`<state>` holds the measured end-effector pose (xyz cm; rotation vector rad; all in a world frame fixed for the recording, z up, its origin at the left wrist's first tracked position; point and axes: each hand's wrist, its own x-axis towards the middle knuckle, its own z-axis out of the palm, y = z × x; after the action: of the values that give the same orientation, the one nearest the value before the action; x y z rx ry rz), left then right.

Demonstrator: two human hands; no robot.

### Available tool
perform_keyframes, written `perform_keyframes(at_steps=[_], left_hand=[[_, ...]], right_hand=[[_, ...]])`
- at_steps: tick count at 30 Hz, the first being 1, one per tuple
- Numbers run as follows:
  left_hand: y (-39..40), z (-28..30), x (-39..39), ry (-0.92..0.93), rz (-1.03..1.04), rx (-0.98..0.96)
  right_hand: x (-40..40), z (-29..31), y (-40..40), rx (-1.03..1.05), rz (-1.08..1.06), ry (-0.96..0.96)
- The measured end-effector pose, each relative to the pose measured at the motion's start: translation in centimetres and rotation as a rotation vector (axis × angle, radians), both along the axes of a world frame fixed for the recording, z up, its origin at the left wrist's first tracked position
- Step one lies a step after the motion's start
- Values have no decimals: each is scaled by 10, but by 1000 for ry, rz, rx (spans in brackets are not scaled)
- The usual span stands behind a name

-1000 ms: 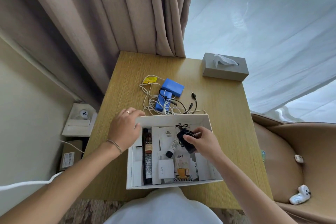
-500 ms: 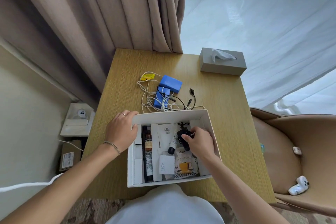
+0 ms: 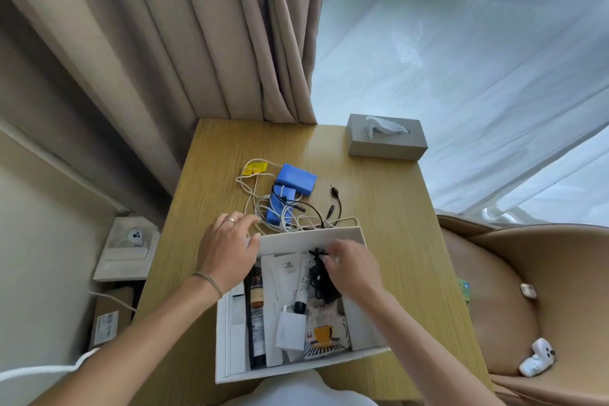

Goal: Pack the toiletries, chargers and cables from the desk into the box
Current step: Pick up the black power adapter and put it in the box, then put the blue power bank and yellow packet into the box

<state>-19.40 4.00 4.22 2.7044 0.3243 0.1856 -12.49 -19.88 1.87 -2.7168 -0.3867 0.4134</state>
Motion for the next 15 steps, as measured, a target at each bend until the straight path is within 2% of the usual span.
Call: perform_keyframes(at_steps=[6, 11, 15], left_hand=[[-20, 8, 39, -12, -75, -39], [-29, 2, 75, 66, -87, -54], [-28, -12, 108, 171, -75, -26]], right_hand=[[40, 29, -2, 375, -83, 165], [78, 33, -12, 434, -134, 194], [106, 21, -9, 392, -134, 195]])
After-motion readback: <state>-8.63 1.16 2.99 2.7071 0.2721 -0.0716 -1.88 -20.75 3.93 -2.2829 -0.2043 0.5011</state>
